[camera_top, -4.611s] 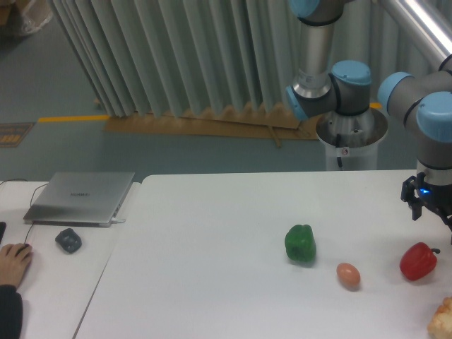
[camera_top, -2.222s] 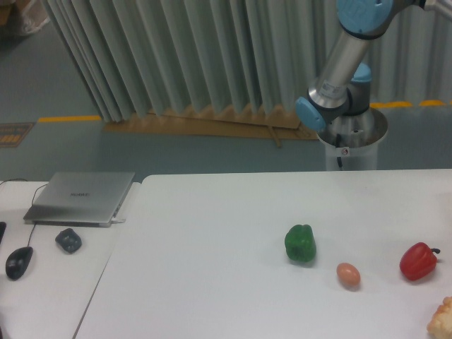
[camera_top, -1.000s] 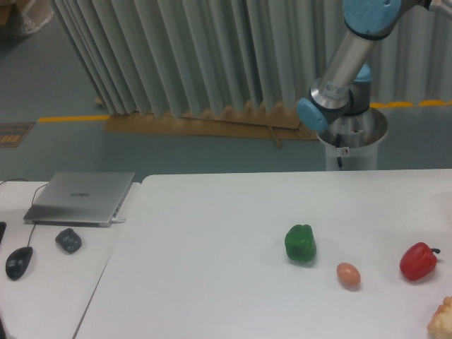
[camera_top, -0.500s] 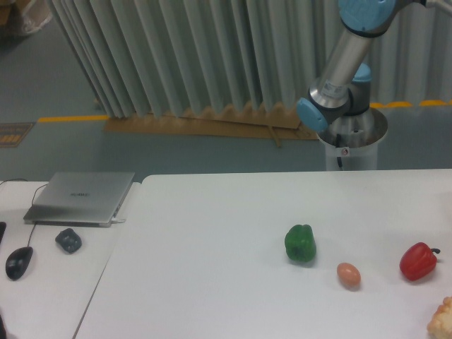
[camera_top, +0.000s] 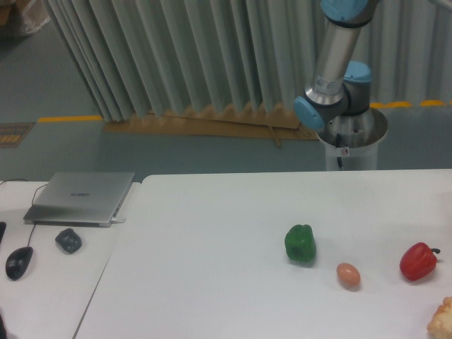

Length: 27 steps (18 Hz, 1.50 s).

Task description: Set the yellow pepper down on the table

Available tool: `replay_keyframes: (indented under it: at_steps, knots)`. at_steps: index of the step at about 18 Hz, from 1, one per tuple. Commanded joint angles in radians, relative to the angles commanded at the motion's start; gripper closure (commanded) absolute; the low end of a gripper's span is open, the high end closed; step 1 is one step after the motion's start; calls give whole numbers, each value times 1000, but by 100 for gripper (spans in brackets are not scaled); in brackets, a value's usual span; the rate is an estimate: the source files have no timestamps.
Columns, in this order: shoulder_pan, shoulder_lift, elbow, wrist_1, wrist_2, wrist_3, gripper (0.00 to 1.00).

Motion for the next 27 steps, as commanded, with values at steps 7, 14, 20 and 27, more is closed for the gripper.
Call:
replay_keyframes:
  at_steps: [7,14,20,27]
  knots:
    - [-132,20,-6,-20,-44,-97,61]
    - [-285,5,-9,14,-48,-256,61]
    - [-354,-20,-18,132,-49,-408,62]
    - [-407,-74,-3,268,-14,-499,63]
